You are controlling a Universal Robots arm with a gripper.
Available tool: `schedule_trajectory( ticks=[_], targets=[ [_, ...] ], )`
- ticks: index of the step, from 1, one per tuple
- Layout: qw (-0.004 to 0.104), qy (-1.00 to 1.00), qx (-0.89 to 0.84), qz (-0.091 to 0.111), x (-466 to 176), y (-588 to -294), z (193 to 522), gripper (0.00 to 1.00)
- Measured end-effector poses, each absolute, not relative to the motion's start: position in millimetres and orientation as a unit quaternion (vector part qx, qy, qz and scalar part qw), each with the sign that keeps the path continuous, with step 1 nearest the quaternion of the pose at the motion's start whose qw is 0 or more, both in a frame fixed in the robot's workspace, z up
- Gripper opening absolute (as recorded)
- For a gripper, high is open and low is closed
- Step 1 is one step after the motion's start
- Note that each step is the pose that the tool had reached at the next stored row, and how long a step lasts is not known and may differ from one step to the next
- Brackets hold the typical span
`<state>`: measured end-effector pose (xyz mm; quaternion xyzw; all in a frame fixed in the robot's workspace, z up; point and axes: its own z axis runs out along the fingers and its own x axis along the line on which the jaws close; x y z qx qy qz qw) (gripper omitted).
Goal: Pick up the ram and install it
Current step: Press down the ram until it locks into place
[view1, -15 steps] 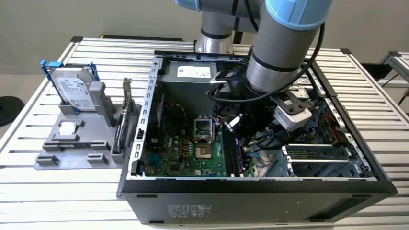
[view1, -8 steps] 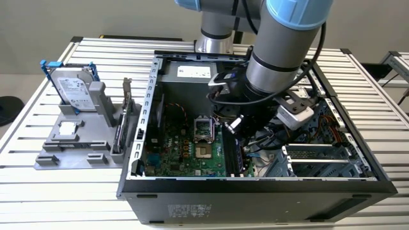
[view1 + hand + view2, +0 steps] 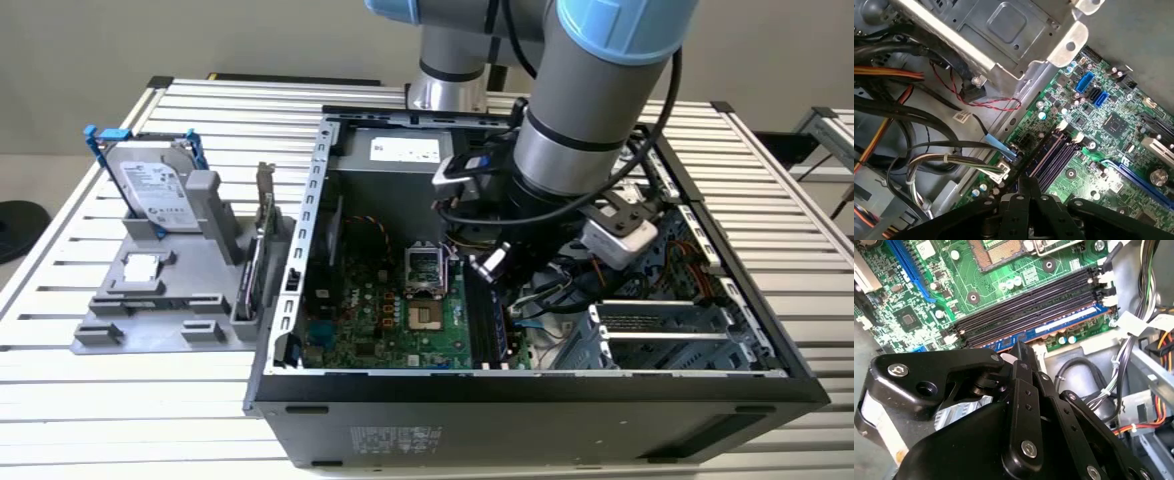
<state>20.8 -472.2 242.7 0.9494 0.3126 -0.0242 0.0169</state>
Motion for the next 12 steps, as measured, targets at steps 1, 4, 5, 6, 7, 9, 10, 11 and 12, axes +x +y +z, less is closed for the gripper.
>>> schedule_trajectory(
  ticks=[1,4,5,6,7,9,10,11,12],
  targets=[
    [0.016,0.318,0.948,-0.025,20.8,-472.2,242.6,0.00],
    [0.015,0.332,0.943,-0.027,20.7,-472.3,242.4,0.00],
    [0.015,0.336,0.941,-0.028,20.7,-472.3,242.4,0.00],
    [0.014,0.341,0.940,-0.029,20.8,-472.3,242.3,0.00],
    [0.014,0.346,0.938,-0.030,20.7,-472.2,242.2,0.00],
    [0.013,0.355,0.934,-0.031,20.7,-472.3,242.2,0.00],
    [0.012,0.359,0.933,-0.032,20.7,-472.3,242.1,0.00],
    [0.012,0.364,0.931,-0.033,20.7,-472.3,242.1,0.00],
    [0.011,0.369,0.929,-0.033,20.7,-472.3,242.0,0.00]
  ],
)
